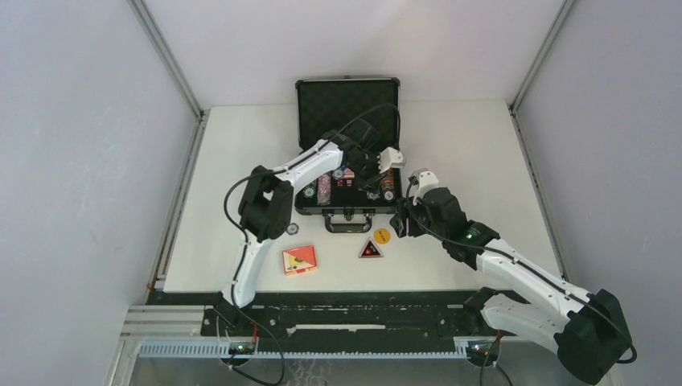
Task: Pack up texas hold em set
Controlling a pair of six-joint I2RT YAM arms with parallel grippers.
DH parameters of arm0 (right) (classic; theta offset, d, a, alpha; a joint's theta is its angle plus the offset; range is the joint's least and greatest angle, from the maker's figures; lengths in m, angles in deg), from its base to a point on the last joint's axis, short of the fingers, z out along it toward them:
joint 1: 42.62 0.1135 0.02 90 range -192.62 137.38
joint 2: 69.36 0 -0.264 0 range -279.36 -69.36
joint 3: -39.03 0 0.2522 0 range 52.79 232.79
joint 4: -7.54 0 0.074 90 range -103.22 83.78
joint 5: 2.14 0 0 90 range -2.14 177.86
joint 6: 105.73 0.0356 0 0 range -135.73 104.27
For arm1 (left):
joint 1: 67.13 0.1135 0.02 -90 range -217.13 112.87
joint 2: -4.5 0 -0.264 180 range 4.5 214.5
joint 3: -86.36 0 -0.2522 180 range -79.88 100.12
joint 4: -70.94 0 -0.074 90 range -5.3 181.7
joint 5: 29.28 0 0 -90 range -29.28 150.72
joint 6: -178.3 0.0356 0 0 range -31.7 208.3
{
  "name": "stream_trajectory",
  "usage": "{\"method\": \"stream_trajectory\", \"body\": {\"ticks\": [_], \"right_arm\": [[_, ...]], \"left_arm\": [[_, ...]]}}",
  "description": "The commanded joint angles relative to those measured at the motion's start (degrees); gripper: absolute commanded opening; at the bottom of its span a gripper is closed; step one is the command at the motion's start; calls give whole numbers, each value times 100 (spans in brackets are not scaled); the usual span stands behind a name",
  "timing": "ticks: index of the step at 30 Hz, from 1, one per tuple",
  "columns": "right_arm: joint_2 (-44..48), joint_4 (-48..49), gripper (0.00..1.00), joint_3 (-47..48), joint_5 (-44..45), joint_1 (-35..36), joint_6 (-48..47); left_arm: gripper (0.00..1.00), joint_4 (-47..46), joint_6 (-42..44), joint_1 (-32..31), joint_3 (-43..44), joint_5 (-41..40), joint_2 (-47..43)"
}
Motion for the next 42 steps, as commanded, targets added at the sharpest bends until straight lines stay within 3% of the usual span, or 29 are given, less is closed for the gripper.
{"method": "stream_trajectory", "body": {"ticks": [1,16,22,26,28,30,32,37,42], "right_arm": [[-15,283,65,7,-53,-54,-68],[-131,635,65,13,-350,-70,55],[-623,788,65,260,-336,172,84],[-1133,699,65,670,340,731,-95],[-1455,652,65,905,564,902,-97],[-1739,598,65,1099,648,948,1],[-1989,493,65,1257,680,958,123],[-2403,116,75,1460,581,1097,212],[-2854,-70,86,1461,642,1499,345]], "left_arm": [[21,-29,-40,-28,338,-91,-2],[23,-1139,-473,-5,-46,-862,-1157],[24,-3263,-1618,287,-1899,-1673,-2573],[25,-4570,-2700,423,-3314,-3275,-3665],[39,-4829,-3636,429,-3771,-4891,-4115],[68,-4526,-4375,449,-4013,-6050,-4469],[97,-4370,-4866,515,-4418,-6521,-4799],[100,-4188,-6315,646,-5667,-6581,-5692],[95,-4409,-7407,649,-6934,-6591,-6730]]}}
